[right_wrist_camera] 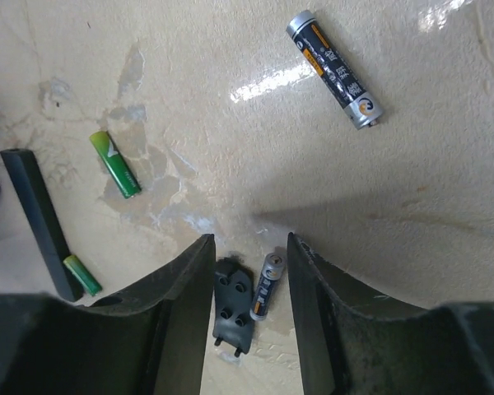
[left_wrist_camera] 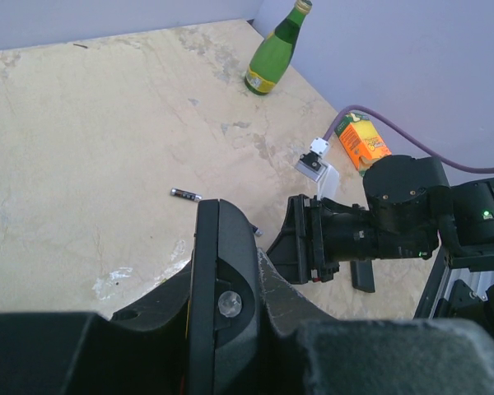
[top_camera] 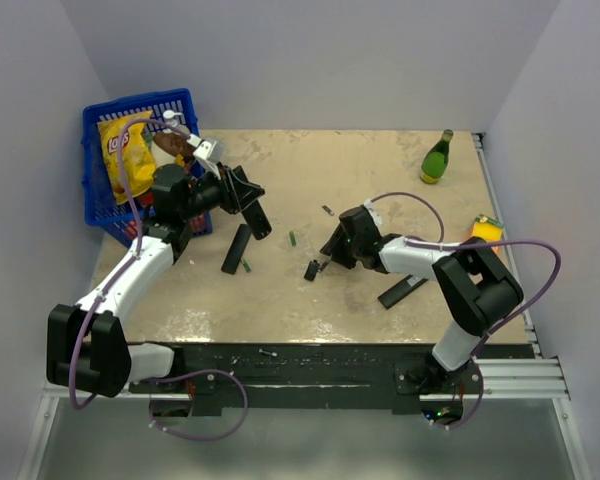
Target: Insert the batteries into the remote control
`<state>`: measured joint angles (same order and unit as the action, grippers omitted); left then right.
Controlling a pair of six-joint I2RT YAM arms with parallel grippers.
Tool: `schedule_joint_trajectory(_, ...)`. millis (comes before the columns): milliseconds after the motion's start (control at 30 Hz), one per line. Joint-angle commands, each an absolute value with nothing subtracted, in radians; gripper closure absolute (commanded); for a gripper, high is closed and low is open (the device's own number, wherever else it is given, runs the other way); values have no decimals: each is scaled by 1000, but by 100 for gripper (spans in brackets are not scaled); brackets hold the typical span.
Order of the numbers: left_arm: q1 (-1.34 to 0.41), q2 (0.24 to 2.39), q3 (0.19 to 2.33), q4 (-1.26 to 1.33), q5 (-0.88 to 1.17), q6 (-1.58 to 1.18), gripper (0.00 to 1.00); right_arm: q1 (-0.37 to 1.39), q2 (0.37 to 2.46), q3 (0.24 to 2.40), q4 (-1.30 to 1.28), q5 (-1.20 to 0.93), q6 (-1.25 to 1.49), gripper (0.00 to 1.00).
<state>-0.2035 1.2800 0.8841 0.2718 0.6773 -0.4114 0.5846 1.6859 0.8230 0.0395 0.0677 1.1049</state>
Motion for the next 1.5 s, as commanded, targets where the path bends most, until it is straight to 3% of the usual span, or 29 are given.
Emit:
schedule_joint_trajectory(0,-204,1264,879,321,693,-420,100,600,1692,873,-87,143,979,57)
schedule_joint_trajectory(300,-204,1262,879,324,693,-423,100,643,1735,966,-204,169,888,65)
schedule_joint_trajectory(733,-204,1261,874,328,696,-428,100,686,1681,1049,-363,359,868,61)
schedule_joint_trajectory(1000,-207,1259,873,330,696,-430,100,684,1632,951,-360,247,979,60)
schedule_joint_trajectory(1467,-216,1258,876,311,680,-407,100,707,1663,911,-388,227,1031,71)
